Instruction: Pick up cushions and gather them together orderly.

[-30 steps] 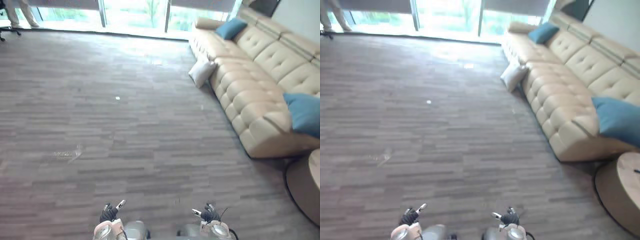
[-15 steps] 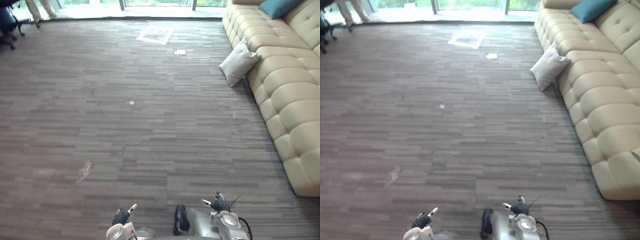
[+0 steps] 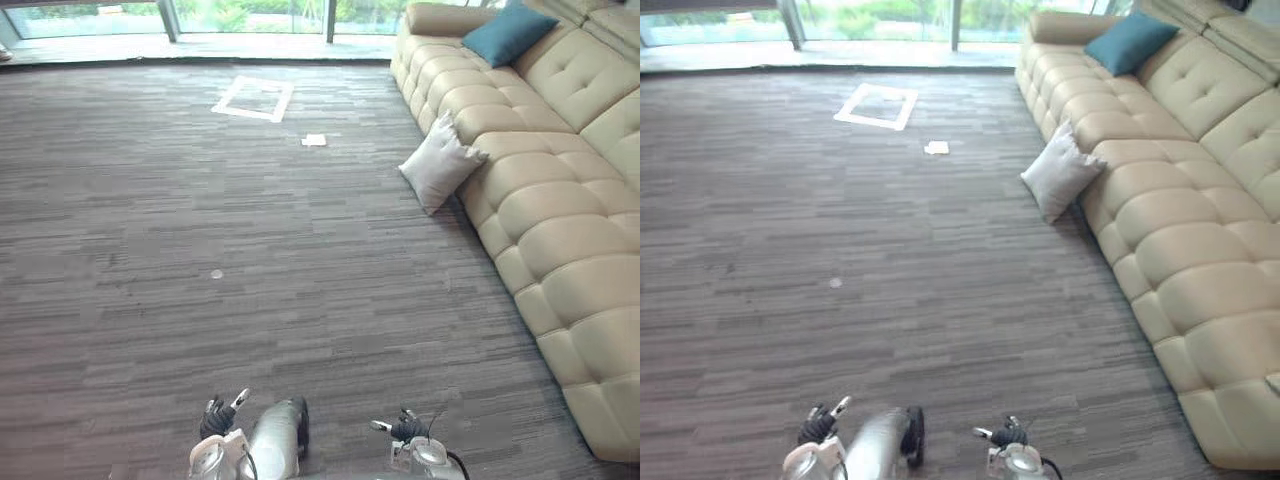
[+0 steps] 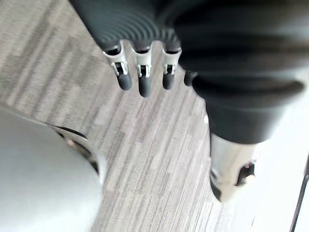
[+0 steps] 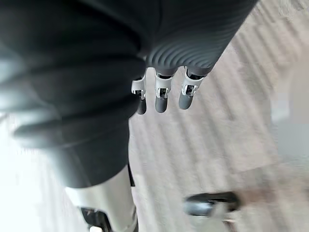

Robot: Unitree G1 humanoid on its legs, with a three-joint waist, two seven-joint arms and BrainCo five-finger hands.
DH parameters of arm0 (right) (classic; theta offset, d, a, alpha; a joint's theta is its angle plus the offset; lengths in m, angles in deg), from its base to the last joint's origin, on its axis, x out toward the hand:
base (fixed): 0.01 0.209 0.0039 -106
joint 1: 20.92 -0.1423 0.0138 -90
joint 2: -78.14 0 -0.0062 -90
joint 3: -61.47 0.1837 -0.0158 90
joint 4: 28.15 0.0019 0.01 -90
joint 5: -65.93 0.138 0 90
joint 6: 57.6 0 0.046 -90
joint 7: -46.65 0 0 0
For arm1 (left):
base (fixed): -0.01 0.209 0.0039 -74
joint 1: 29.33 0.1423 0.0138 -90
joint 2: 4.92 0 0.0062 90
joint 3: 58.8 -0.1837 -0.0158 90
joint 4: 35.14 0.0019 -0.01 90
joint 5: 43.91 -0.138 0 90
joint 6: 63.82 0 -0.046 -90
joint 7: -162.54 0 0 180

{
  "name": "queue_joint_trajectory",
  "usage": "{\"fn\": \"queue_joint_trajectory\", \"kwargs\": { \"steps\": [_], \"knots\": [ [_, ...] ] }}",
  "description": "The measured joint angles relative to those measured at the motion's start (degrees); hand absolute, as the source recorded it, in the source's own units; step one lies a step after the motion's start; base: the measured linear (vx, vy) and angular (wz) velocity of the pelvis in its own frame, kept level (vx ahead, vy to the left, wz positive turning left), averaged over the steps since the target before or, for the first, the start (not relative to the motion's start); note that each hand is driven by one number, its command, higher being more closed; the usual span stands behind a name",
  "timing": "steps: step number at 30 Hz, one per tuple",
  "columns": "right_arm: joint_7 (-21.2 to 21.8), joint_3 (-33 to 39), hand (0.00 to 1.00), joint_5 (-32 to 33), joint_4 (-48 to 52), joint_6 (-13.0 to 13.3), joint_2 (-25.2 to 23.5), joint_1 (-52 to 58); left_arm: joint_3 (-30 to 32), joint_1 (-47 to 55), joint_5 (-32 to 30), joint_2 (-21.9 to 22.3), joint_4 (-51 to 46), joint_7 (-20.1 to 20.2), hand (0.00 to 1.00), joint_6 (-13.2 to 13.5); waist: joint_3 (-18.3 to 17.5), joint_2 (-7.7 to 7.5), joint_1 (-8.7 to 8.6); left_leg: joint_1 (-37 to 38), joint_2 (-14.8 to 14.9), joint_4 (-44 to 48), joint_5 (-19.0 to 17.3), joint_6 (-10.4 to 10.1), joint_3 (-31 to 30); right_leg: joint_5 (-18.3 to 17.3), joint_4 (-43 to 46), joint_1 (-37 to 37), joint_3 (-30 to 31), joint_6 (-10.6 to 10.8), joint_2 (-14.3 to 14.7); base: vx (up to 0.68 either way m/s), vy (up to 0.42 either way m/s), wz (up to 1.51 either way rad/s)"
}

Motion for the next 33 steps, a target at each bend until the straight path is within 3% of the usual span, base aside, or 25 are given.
{"fn": "queue_joint_trajectory", "kwargs": {
  "steps": [2, 3, 6, 7, 8, 9, 10, 11, 12, 13, 14, 15, 17, 18, 19, 20, 22, 24, 25, 26, 28, 29, 30, 32, 33],
  "knots": [
    [0.04, 0.27, 0.0, -0.22, 2.02, 0.78, 0.07, 0.68, -0.82, -0.43, -1.05, -0.36, 1.57, -0.57, 0.0, -0.29, 0.14, 0.52, -1.55, 7.62, -1.63, -4.01, -2.34, -0.27, -0.96, -0.43, 8.74, -6.33, -4.02, -1.09, -0.1, 0.55, 0.249, 0.32],
    [0.06, 0.75, 0.0, -0.22, 3.08, 1.23, -0.02, 0.73, -1.18, -0.64, -1.42, -0.4, 1.87, -0.85, 0.0, -0.37, 0.12, 0.7, -2.2, 11.46, -2.13, -7.17, -2.93, -0.37, -1.9, -2.23, 9.25, -10.8, -8.06, -3.43, -0.12, 0.4, 0.139, 0.35],
    [0.06, 3.75, 0.0, -0.22, 6.29, 1.61, -0.03, 1.38, -1.92, -0.83, -1.54, -0.51, 2.63, -0.85, 0.0, -0.5, 0.29, 1.02, -2.84, 17.94, -2.38, -11.89, -4.23, -0.73, -4.21, -6.08, 0.4, -19.54, -16.55, -5.87, 0.38, 0.53, 0.126, 0.42],
    [0.05, 5.18, 0.0, -0.2, 6.51, 1.6, 0.26, 1.1, -1.91, -0.96, -1.58, -0.53, 3.4, -0.86, 0.0, -0.52, 0.57, 1.2, -3.37, 21.55, -2.3, -14.23, -4.46, -0.67, -5.14, -6.59, -8.74, -21.21, -20.29, -7.1, 1.25, 0.76, 0.099, 0.5],
    [0.07, 6.32, 0.0, -0.22, 6.41, 1.53, 0.8, 0.98, -2.48, -0.96, -1.61, -0.48, 3.98, -0.85, 0.0, -0.53, 0.76, 1.61, -3.9, 25.69, -2.29, -17.15, -4.98, -1.38, -6.24, -5.68, -19.8, -21.51, -22.8, -8.64, 2.64, 0.65, 0.078, 0.54],
    [0.05, 6.57, 0.0, -0.21, 6.39, 1.53, 0.96, 0.97, -2.76, -0.96, -1.62, -0.5, 4.09, -0.83, 0.0, -0.53, 0.75, 1.7, -4.25, 26.77, -2.29, -18.08, -5.12, -1.57, -6.73, -5.0, -23.26, -21.73, -23.33, -9.07, 3.11, 0.83, 0.043, 0.66],
    [0.03, 6.51, 0.0, -0.2, 6.32, 1.39, 1.3, 0.68, -3.27, -0.91, -2.18, -0.5, 4.23, -0.74, 0.0, -0.52, 0.83, 1.94, -5.39, 29.69, -2.28, -20.2, -5.72, -2.56, -8.32, -2.16, -31.75, -22.02, -23.55, -10.74, 4.68, 0.79, -0.026, 0.81],
    [-0.1, 6.34, 0.0, -0.21, 6.22, 1.07, 1.45, 0.76, -3.73, -0.37, -2.84, -0.5, 4.19, -0.64, 0.0, -0.45, 0.8, 1.86, -5.82, 32.45, -2.63, -19.96, -6.68, -4.16, -10.84, 0.69, -35.14, -22.22, -23.57, -14.92, 5.84, 0.79, -0.026, 0.74],
    [-0.11, 6.29, 0.0, -0.21, 6.19, 1.02, 1.48, 0.85, -3.78, -0.36, -2.9, -0.51, 4.15, -0.63, 0.0, -0.44, 0.74, 1.78, -5.82, 32.7, -2.72, -19.75, -6.71, -4.2, -11.2, 1.04, -35.13, -22.19, -23.55, -15.66, 5.91, 0.88, -0.105, 0.71],
    [-0.02, 6.33, 0.0, -0.2, 6.18, 0.76, 2.15, 1.55, -4.19, -0.16, -3.35, -0.34, 4.43, -0.62, 0.0, -0.45, 0.3, 2.04, -5.9, 33.94, -2.79, -17.06, -6.94, -4.07, -14.05, 4.74, -33.14, -22.05, -22.05, -19.73, 6.66, 0.86, -0.108, 0.42],
    [0.01, 6.26, 0.0, -0.21, 6.25, 0.63, 3.55, 1.42, -4.5, -0.28, -3.74, 0.84, 5.18, -0.39, 0.0, -0.58, -1.06, 4.94, -6.02, 31.04, -0.46, -10.0, -6.76, -4.25, -15.49, 1.98, -31.6, -21.59, -24.03, -20.07, 7.59, 1.02, -0.128, 0.42],
    [0.0, 6.3, 0.0, -0.22, 6.34, 0.66, 3.71, 1.42, -4.36, -0.3, -3.79, 1.27, 5.45, -0.37, 0.0, -0.67, -1.5, 5.63, -6.13, 29.16, -0.26, -5.76, -6.31, -4.89, -15.98, 0.56, -31.62, -21.34, -24.23, -19.8, 7.88, 0.64, -0.075, 0.08],
    [-0.06, 6.12, 0.0, -0.06, 6.18, 0.33, 4.42, -0.07, -1.05, -0.18, -3.77, 2.87, 5.25, -0.41, 0.0, -1.28, -0.28, 8.68, -5.93, 17.48, 2.13, 22.46, 5.32, -9.75, -16.1, -2.83, -35.47, -14.08, -21.86, -19.86, 12.21, 0.72, -0.066, -0.38],
    [-0.09, 6.12, 0.0, 0.05, 6.01, 0.36, 4.27, -0.17, -0.81, -0.13, -3.8, 2.86, 5.27, -0.42, 0.0, -1.38, -0.1, 8.79, -5.91, 15.92, 3.12, 26.46, 5.07, -9.74, -15.29, -2.93, -36.55, -12.46, -21.33, -20.0, 12.87, 0.92, -0.066, -0.54],
    [-0.18, 6.08, 0.0, 0.53, 5.09, 0.34, 3.16, -0.62, -0.55, -0.52, -3.87, 2.38, 4.72, -0.32, 0.0, -1.36, 0.9, 7.86, -5.64, 10.98, 6.6, 36.18, 2.83, -8.78, -12.41, -3.44, -40.13, -5.93, -19.67, -20.73, 14.24, 0.69, -0.068, -0.38],
    [-0.17, 5.97, 0.0, 1.19, 3.83, 0.31, 1.85, -0.92, -0.64, -0.48, -3.79, 1.35, 3.53, -0.26, 0.0, -1.2, 1.54, 6.14, -4.9, 6.65, 7.98, 39.65, 0.11, -7.19, -10.72, -3.65, -42.96, -0.36, -17.66, -21.03, 14.21, 0.79, -0.085, -0.43],
    [-0.16, 5.5, 0.0, 2.28, 3.23, 0.09, 0.54, -0.84, -0.7, -0.41, -3.67, 1.01, 2.26, -0.21, 0.0, -1.1, 1.31, 5.11, -4.55, -1.06, 8.73, 38.06, -2.87, -5.95, -10.7, -3.67, -46.32, 4.6, -14.83, -21.02, 13.82, 0.56, -0.016, -0.62],
    [-0.18, 4.23, 0.0, 2.37, 2.38, -0.05, -0.09, -1.16, -0.65, -0.41, -3.18, 1.12, 1.04, 0.11, 0.0, -0.52, 1.39, 4.73, -3.16, -7.36, 8.31, 29.86, -4.49, -5.49, -10.62, -5.33, -47.75, 8.14, -11.17, -20.26, 12.63, 0.47, 0.079, -0.94],
    [-0.22, 3.88, 0.0, 2.3, 2.03, -0.16, -0.43, -1.44, -0.66, -0.5, -2.86, 1.38, 0.66, 0.45, 0.0, 0.05, 1.46, 4.68, -2.39, -10.09, 7.43, 22.9, -4.36, -5.47, -11.08, -7.51, -48.68, 10.28, -8.47, -18.73, 11.29, 0.32, 0.109, -0.8],
    [-0.25, 3.74, 0.0, 2.36, 1.99, -0.17, -0.46, -1.39, -0.65, -0.49, -2.54, 1.4, 0.62, 0.48, 0.0, 0.18, 1.38, 4.81, -2.21, -10.77, 7.16, 20.34, -4.15, -5.7, -11.25, -8.32, -48.86, 10.79, -7.38, -18.23, 10.95, 0.52, 0.221, -0.96],
    [-0.45, 3.42, 0.0, 2.32, 1.68, -0.5, -0.7, -1.43, -0.4, -0.15, -1.42, 2.37, 0.24, 0.39, 0.0, 0.9, 1.27, 5.24, -1.87, -12.14, 5.59, 3.3, -1.01, -8.28, -15.96, -13.44, -48.56, 13.73, -2.47, -15.84, 9.07, 0.51, 0.303, -1.01],
    [-0.44, 3.13, 0.0, 2.33, 1.63, -0.54, -0.69, -1.44, -0.44, 0.07, -1.38, 2.36, -0.1, 0.41, 0.0, 1.03, 1.22, 5.19, -1.7, -12.3, 5.74, 1.99, -0.76, -8.49, -16.52, -14.78, -48.25, 14.13, -1.73, -15.63, 8.87, 0.66, 0.452, -1.3],
    [-0.53, 2.32, 0.0, 2.31, 0.7, -0.76, -0.68, -0.9, -0.44, 0.77, -0.77, 1.58, -0.85, 0.69, 0.0, 1.24, -0.24, 3.61, -1.4, -12.08, 5.03, 5.54, 4.02, -8.08, -14.83, -18.42, -46.23, 15.12, 2.41, -14.74, 6.74, 0.57, 0.398, -1.03],
    [-0.71, 1.39, 0.0, 2.22, -0.3, -0.79, -0.64, -0.04, 0.55, 0.69, -0.91, 0.56, -0.4, 0.58, 0.0, 1.09, -1.74, 0.53, -1.42, -10.58, 4.05, 5.94, 2.78, -6.76, -11.57, -18.23, -40.76, 13.08, 5.54, -13.48, 4.73, 0.6, 0.361, -1.03],
    [-0.76, 0.83, 0.0, 2.22, -0.01, -0.67, -0.65, 0.35, 0.84, 0.73, -0.91, 0.04, -0.04, 0.4, 0.0, 0.98, -2.05, -0.33, -1.4, -8.9, 4.2, 5.87, 1.54, -6.07, -9.28, -16.9, -34.07, 10.34, 6.6, -11.09, 4.21, 0.58, 0.35, -1.15]
  ]
}}
